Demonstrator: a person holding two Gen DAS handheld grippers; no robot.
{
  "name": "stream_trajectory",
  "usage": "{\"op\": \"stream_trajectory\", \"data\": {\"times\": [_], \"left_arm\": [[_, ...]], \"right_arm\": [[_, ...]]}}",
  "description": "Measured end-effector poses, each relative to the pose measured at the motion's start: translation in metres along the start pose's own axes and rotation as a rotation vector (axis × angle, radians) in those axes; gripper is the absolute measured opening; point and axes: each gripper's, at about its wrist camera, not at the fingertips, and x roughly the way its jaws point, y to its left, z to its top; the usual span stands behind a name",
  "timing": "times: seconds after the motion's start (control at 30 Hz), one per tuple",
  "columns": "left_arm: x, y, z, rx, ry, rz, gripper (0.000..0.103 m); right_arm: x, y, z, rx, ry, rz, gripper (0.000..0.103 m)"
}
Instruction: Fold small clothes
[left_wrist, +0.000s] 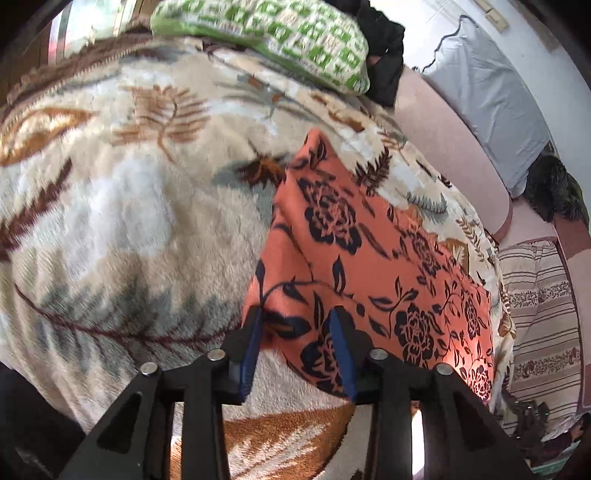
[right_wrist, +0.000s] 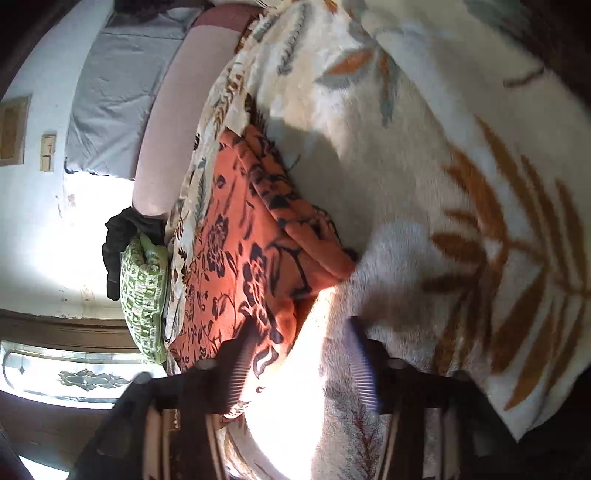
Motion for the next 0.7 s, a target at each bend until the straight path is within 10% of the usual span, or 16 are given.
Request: {"op": "stream_trajectory", "data": {"times": [0.13,0.3,0.33,0.37,0.47,0.7], "left_arm": [[-0.022,-0.012,0.009,0.071,-0.126,0.034,0.067],[-0.008,-0.016,0.005,0.109,-0.082,0.014,0.067],[-0.007,-0.016,0.002,0.111,-0.078,0.018,0.067],[-0.007,-0.014,0.003,0.110,-0.076,0.021,0.067],[-0.010,-0.008,0.002,0.101,-0.085,0.032,0.067],[-0.006,-0.015,0.002,0.140,-0.072,0.024,0.067]], "right_arm": [[-0.017,0.050,0.034,-0.198,-0.083,-0.027,0.075],[0.034,0.075,0.065,-0.432,0.022,-0.185,0.073],[0.044,0.073,0.065,-0.456,0.067,-0.201,0.063],[0.052,0.070,0.064,-0.461,0.110,-0.218,0.031],[0.048,0.078,0.052,-0.547,0.119,-0.274,0.007],[0.041,0.055,0.036,-0.516,0.073,-0.375,0.011]]}}
